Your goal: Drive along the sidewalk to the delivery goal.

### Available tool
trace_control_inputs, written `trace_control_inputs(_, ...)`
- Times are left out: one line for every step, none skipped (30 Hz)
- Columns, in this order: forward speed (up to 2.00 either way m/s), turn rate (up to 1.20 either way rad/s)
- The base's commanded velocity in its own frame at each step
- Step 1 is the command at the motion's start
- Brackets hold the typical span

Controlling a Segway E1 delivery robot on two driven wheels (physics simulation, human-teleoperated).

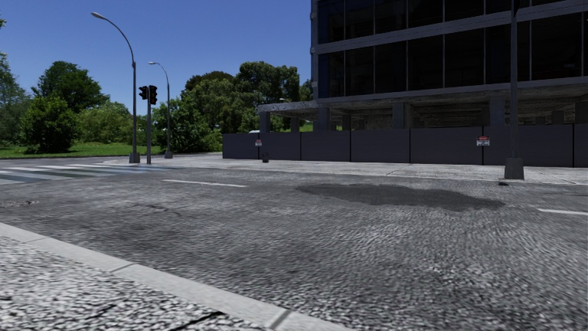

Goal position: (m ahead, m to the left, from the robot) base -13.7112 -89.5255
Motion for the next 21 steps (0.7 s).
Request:
trace_control_inputs(0.00,0.00)
trace_control_inputs(0.00,0.00)
trace_control_inputs(0.00,0.00)
trace_control_inputs(0.00,0.00)
trace_control_inputs(0.00,0.00)
trace_control_inputs(0.00,0.00)
trace_control_inputs(0.00,0.00)
trace_control_inputs(0.00,0.00)
trace_control_inputs(0.00,0.00)
trace_control_inputs(0.00,0.00)
trace_control_inputs(0.00,0.00)
trace_control_inputs(0.00,0.00)
trace_control_inputs(0.00,0.00)
trace_control_inputs(0.00,0.00)
trace_control_inputs(0.00,0.00)
trace_control_inputs(0.00,0.00)
trace_control_inputs(0.00,0.00)
trace_control_inputs(0.00,0.00)
trace_control_inputs(0.00,0.00)
trace_control_inputs(0.00,0.00)
trace_control_inputs(0.00,0.00)
